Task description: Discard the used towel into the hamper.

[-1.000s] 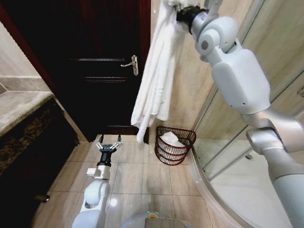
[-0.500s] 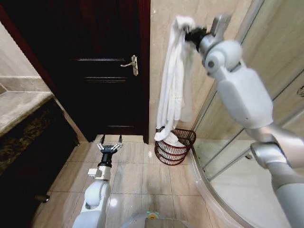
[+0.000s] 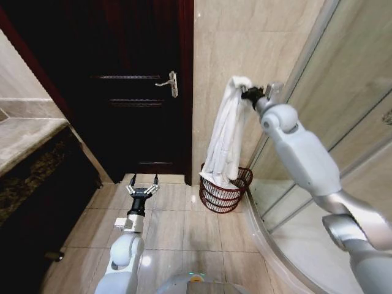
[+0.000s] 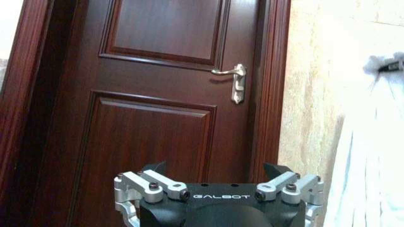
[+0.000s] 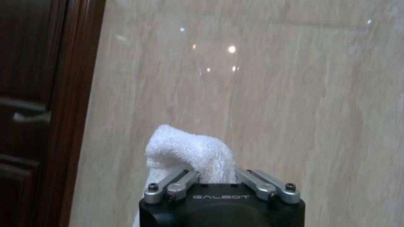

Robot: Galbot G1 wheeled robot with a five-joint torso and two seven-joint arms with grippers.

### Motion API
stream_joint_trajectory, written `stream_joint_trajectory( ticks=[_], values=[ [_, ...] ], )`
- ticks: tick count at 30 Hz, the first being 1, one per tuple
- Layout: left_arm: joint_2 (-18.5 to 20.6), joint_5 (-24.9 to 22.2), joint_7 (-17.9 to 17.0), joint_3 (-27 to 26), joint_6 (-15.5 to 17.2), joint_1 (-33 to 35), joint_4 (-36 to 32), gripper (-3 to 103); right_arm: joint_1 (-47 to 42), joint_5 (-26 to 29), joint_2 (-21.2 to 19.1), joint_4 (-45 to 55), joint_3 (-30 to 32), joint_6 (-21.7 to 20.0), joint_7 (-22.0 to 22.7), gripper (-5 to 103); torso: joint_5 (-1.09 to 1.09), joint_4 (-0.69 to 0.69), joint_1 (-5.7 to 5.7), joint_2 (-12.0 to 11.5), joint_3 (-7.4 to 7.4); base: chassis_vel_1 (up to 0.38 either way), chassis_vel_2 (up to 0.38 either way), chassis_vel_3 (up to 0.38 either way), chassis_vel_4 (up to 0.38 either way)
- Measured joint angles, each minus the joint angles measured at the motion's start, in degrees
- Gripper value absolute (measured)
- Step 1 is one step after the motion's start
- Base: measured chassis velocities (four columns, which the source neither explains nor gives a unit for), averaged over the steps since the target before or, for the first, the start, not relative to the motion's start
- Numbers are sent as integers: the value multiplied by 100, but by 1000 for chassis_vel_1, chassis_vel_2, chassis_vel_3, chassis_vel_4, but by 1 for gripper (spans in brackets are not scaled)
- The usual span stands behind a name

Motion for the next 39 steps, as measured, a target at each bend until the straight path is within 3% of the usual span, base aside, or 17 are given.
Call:
stream_joint_trajectory(
  ticks=[9, 21, 30, 39],
  values=[
    [-54, 16, -4, -40, -58, 147, -103, 100, -800, -407, 190, -86, 99, 176, 5, 9, 2, 0, 0, 0, 0, 0, 0, 0, 0],
    [-92, 20, -17, -60, -120, 250, -175, 100, -1838, -444, 366, 423, 130, 131, 88, 9, 0, 0, -1, 0, 0, 0, 0, 0, 0],
    [-95, 49, -21, -53, -138, 317, -200, 100, -2321, -552, 621, -268, 462, -6, 26, 9, 1, -1, -1, 0, 0, 0, 0, 0, 0],
    [-76, 96, -21, -59, -171, 347, -203, 100, -2403, -1109, 1115, -1345, 621, 14, -249, 9, 1, 0, 0, 0, 1, 0, 0, 0, 0]
  ],
)
